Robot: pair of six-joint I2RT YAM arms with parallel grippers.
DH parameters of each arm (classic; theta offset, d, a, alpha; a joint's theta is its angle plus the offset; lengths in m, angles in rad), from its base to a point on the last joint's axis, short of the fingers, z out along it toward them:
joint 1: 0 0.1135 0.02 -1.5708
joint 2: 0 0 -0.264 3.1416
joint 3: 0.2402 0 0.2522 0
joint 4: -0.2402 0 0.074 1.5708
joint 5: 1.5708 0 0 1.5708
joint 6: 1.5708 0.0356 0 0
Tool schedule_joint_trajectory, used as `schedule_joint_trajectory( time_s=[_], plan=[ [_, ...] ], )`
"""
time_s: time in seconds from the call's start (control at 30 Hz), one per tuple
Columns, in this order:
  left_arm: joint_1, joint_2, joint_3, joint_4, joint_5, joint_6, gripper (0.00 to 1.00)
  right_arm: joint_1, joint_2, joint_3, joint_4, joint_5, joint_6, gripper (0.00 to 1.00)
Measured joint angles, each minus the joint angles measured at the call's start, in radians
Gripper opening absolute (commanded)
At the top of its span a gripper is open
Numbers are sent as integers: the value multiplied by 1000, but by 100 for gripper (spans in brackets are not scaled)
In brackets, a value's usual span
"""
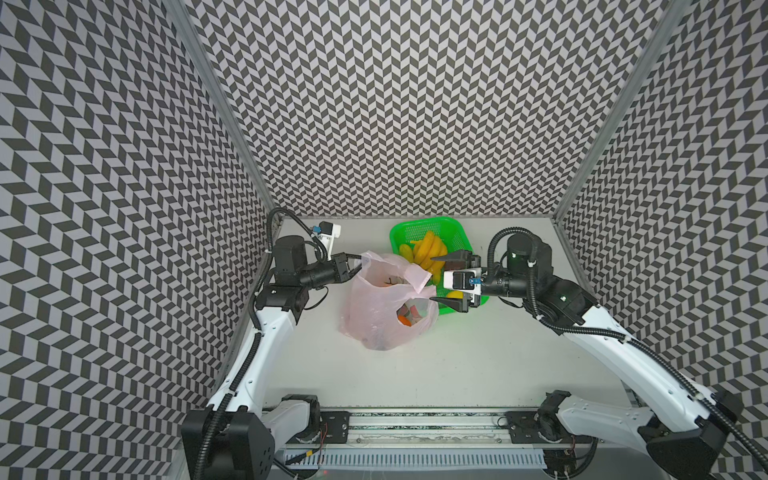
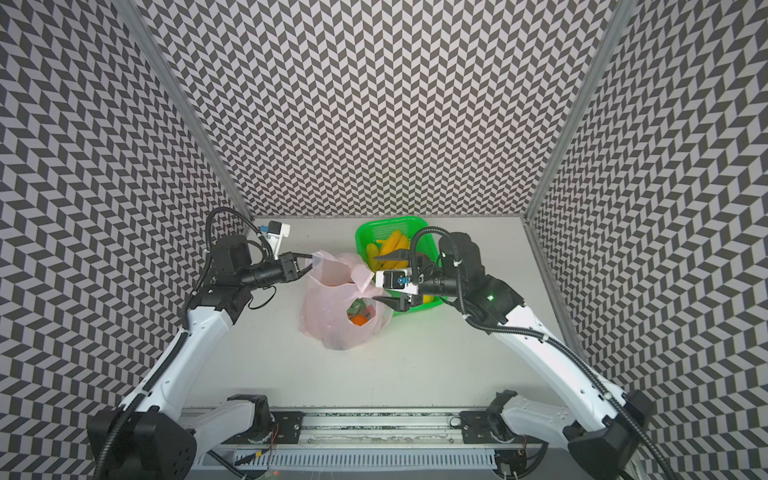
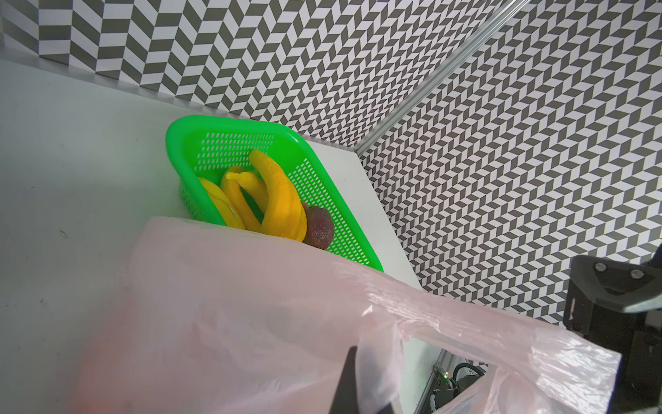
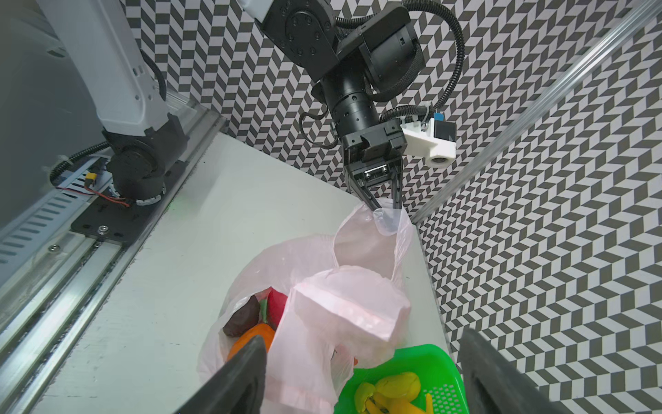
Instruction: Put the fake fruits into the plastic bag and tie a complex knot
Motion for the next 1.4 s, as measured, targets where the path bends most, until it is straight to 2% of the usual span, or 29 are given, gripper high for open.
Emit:
schedule_joint_trajectory(
  time_s=[0.17, 0.27, 0.43, 0.6, 0.63, 0.73, 0.87, 1.07, 1.13, 1.3, 1.4],
  plan=[
    [-9, 7, 0, 10, 1, 0, 0, 29, 66, 62, -10, -7, -43, 69],
    [-16, 14, 0, 13, 3, 0, 0, 44, 104, 87, -20, -12, -66, 60],
    [-24, 23, 0, 14, 3, 0, 0, 60, 143, 108, -55, -14, -93, 35],
    [-25, 24, 0, 14, 3, 0, 0, 66, 145, 108, -64, -5, -89, 0],
    [-25, 24, 0, 14, 3, 0, 2, 66, 145, 108, -59, -2, -76, 0],
    [-25, 24, 3, 13, 0, 13, 21, 66, 145, 108, -26, 13, -27, 0],
    [-21, 13, 28, 1, -21, 37, 38, 66, 145, 107, 25, 56, 59, 0],
    [14, -89, 39, -6, -79, 90, 59, 41, 145, 107, 70, 129, 177, 0],
    [19, -134, 39, -3, -99, 111, 62, 21, 145, 107, 76, 138, 208, 0],
    [7, -221, 51, -6, -116, 161, 63, -22, 154, 107, 104, 144, 273, 0],
    [-72, -248, 61, -19, -143, 190, 65, -39, 160, 107, 118, 143, 301, 0]
  ],
)
